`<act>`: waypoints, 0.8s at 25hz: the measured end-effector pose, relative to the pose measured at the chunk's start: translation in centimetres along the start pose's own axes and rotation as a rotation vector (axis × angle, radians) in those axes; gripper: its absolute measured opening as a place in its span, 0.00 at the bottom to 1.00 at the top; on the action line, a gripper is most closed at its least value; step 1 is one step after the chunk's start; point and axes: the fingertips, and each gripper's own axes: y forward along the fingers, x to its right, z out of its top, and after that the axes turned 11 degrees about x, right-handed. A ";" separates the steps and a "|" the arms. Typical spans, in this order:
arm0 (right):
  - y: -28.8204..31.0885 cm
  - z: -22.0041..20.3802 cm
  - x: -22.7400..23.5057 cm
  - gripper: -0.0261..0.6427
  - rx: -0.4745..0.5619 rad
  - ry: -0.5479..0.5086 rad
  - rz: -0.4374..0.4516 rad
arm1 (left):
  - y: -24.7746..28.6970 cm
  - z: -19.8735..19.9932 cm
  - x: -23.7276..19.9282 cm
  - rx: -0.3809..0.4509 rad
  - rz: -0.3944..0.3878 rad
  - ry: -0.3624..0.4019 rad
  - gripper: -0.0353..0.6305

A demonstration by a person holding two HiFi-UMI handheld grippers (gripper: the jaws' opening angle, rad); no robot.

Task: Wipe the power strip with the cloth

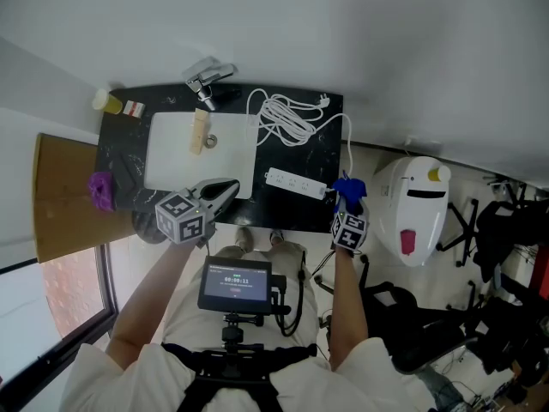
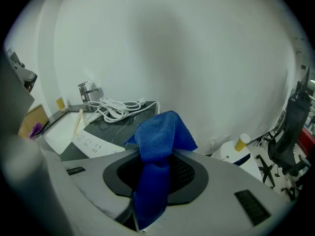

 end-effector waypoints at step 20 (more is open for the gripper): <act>-9.3 8.4 -4.6 0.19 0.223 0.080 -0.003 | -7.1 0.7 -1.0 0.053 -0.027 0.012 0.06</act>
